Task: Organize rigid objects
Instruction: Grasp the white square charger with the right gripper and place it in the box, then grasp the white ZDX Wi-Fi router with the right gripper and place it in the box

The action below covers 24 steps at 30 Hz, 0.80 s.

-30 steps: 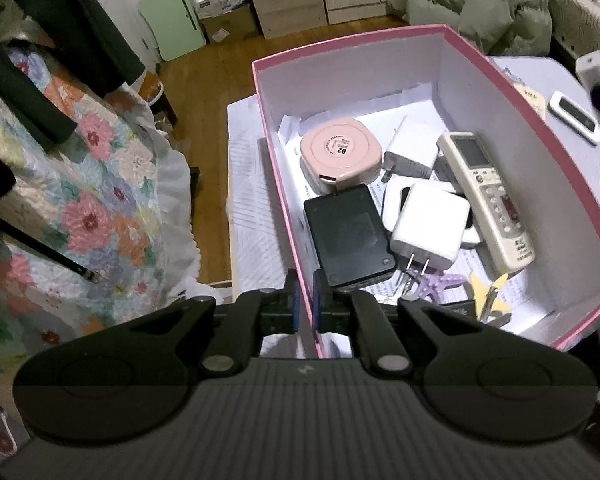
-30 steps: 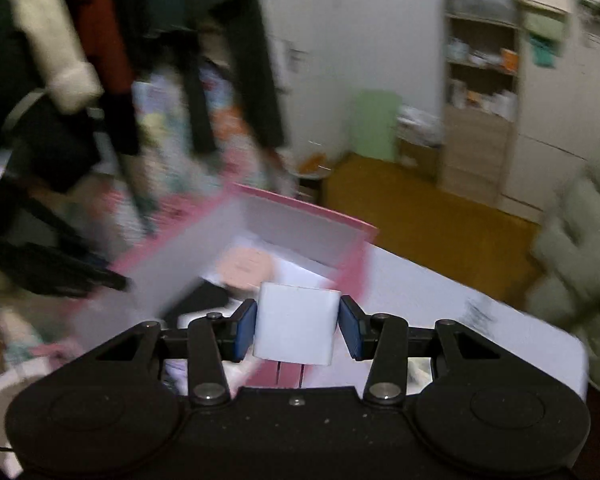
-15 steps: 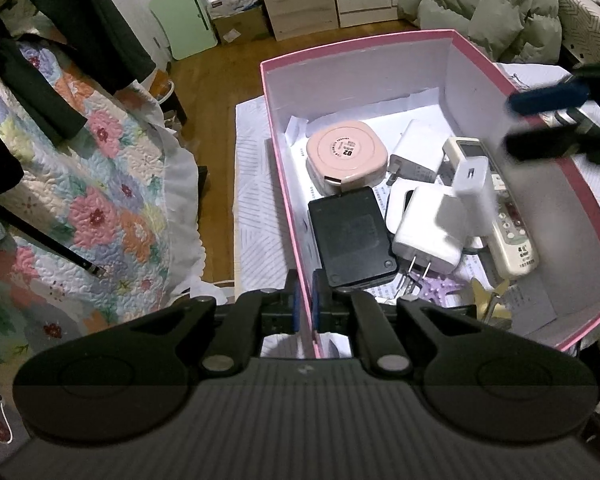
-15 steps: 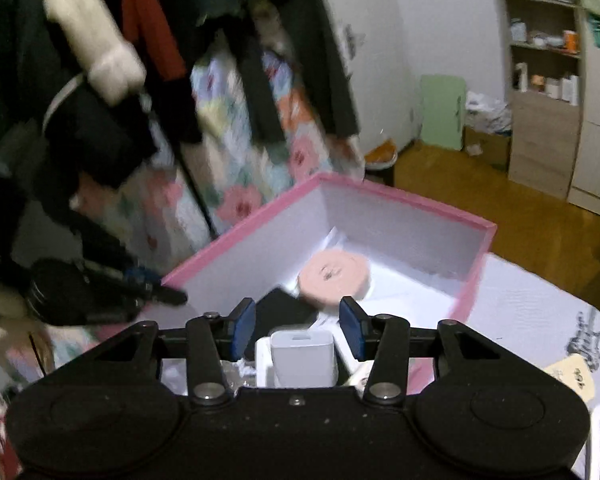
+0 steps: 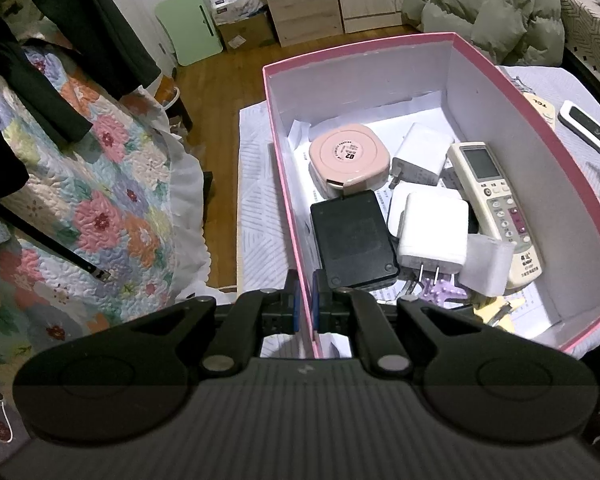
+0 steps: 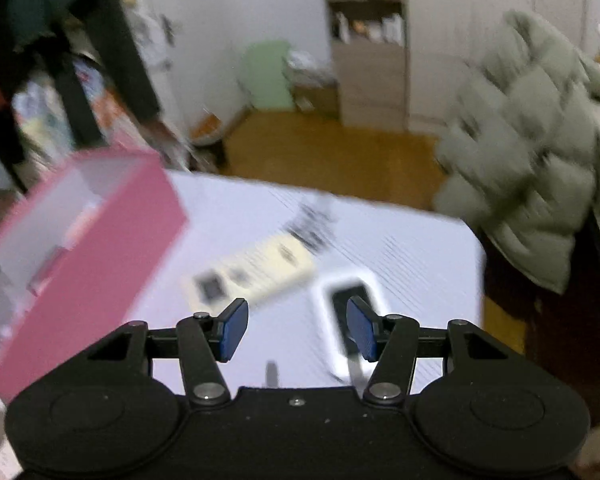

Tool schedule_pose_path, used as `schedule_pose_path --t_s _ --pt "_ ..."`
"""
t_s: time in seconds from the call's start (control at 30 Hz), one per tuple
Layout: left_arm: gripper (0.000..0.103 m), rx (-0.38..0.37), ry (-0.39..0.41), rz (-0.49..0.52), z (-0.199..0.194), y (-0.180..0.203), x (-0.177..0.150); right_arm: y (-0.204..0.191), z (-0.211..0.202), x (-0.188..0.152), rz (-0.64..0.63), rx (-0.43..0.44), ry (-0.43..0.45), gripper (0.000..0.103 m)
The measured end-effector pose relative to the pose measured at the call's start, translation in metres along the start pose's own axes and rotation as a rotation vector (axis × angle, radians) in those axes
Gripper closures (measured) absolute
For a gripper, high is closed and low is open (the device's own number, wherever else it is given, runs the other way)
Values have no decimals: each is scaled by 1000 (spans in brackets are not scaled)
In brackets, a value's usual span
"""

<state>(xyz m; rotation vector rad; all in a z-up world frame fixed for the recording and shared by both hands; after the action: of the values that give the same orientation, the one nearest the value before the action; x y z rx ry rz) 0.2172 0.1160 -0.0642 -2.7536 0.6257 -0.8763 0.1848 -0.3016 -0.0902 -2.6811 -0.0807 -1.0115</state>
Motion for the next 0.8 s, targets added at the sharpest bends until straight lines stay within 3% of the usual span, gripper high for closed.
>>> schedule_pose_path --t_s 0.07,0.33,0.37,0.47,0.6,0.8 --pt "98 5 2 2 -1 1 0 14 7 -8 -12 -24 -47 36" --pt "98 20 5 7 -1 2 -1 46 59 -17 -59 -31 -173 32" --pt "98 18 5 8 -1 2 -1 47 67 -15 -60 -25 -179 28" --pt "98 25 4 7 -1 1 -1 40 75 -8 -77 -47 -160 36" --pt "98 29 4 9 -1 3 -3 25 67 -2 -81 -88 -127 37" --pt "98 35 14 22 -1 5 -2 -18 23 17 -86 -32 2 37"
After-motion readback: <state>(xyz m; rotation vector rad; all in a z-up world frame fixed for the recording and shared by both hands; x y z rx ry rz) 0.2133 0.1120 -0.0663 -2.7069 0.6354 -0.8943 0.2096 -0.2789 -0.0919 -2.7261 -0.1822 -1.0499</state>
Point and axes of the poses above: each gripper's, at about its wrist camera, not at the fingertips, and z roughly the way its jaws point, y to its right, x to its top, the point moved 7 cm from there along z, roughly the way its jaws point, and after that the axes turned 7 degrees about x, right-handed, at the moved point
